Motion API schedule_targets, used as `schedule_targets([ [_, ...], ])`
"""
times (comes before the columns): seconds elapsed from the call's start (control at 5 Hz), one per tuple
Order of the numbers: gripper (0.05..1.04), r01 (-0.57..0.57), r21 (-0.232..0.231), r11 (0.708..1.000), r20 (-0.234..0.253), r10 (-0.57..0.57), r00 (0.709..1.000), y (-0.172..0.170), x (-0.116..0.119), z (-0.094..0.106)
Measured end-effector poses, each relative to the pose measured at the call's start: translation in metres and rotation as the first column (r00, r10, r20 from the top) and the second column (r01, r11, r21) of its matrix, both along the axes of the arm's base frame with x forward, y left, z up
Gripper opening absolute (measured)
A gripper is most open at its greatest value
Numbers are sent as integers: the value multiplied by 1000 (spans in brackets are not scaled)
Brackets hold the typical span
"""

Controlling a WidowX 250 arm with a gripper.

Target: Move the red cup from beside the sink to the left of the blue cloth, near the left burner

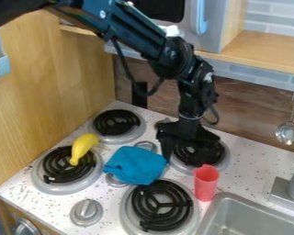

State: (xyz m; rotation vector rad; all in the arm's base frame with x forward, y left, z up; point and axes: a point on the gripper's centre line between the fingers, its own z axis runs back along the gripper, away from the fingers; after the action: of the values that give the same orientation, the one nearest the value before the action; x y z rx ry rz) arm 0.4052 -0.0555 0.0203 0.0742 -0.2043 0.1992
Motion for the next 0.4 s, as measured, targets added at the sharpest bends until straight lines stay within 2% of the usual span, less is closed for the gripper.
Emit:
schedule_targets([
  [0.4, 1001, 3, -2, 1000, -9, -3, 1000, -18, 1, -10],
])
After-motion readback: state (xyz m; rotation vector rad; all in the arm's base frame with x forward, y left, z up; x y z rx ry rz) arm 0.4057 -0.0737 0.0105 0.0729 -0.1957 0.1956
